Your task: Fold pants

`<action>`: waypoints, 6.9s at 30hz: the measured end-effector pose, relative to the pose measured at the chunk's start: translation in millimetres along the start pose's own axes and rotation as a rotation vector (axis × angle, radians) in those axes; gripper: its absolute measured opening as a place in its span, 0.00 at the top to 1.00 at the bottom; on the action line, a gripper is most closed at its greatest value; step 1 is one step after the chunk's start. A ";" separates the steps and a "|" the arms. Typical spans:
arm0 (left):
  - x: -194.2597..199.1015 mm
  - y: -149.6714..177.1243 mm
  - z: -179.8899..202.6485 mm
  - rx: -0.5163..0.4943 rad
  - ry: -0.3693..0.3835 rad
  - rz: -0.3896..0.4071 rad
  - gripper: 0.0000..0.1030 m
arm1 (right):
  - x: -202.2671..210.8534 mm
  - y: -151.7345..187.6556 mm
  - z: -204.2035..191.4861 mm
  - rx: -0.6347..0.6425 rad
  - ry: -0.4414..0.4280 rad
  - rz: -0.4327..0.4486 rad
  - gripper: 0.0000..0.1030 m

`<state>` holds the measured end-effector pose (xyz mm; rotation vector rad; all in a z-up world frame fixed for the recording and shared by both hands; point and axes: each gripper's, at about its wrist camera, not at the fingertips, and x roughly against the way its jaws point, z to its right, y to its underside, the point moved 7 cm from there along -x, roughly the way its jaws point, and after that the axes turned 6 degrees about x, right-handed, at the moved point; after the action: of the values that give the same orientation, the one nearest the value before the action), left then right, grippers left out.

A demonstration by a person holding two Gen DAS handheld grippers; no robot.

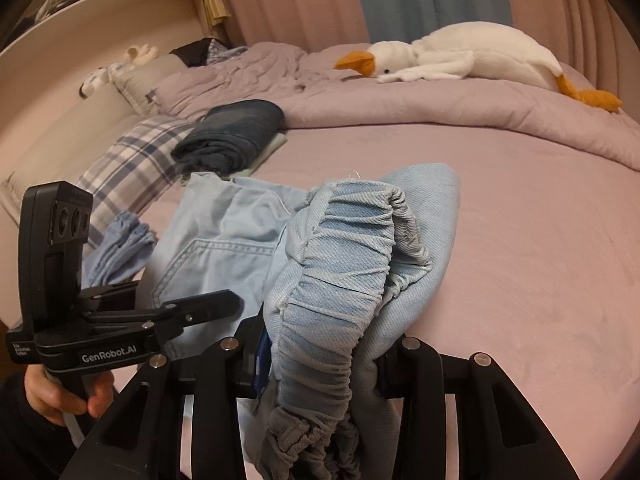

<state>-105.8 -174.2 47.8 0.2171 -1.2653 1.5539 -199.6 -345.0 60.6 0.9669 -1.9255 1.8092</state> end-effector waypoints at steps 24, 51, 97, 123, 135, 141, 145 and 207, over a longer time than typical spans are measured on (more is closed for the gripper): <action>-2.6 -27.6 -23.9 -0.021 -0.025 0.023 0.66 | -22.1 -21.0 -17.3 0.050 0.004 -0.004 0.60; -33.7 -53.3 -32.7 -0.050 -0.057 0.000 0.66 | -46.2 -39.4 -18.3 0.029 -0.005 -0.006 0.60; -83.1 -63.5 -47.3 -0.067 -0.100 -0.081 0.66 | -89.3 -34.4 5.0 -0.063 -0.026 -0.064 0.60; -98.5 -64.1 -65.9 -0.065 -0.137 -0.105 0.62 | -105.1 -17.7 40.7 -0.184 -0.024 -0.106 0.60; -101.9 -64.7 -68.1 -0.068 -0.147 -0.109 0.59 | -109.6 -12.2 47.8 -0.205 -0.021 -0.120 0.57; -105.4 -64.7 -73.5 -0.059 -0.159 -0.114 0.50 | -114.3 -7.9 53.2 -0.228 -0.017 -0.139 0.52; -105.9 -64.3 -78.3 -0.056 -0.184 -0.111 0.40 | -116.1 -4.2 58.0 -0.255 -0.023 -0.144 0.47; -51.3 -2.5 -91.2 -0.015 -0.289 -0.113 0.25 | -78.7 36.1 57.1 -0.181 0.108 -0.222 0.29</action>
<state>-41.7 -133.3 -24.1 0.5096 -1.4611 1.4507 -155.2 -381.8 -25.7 0.9582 -1.8017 1.5048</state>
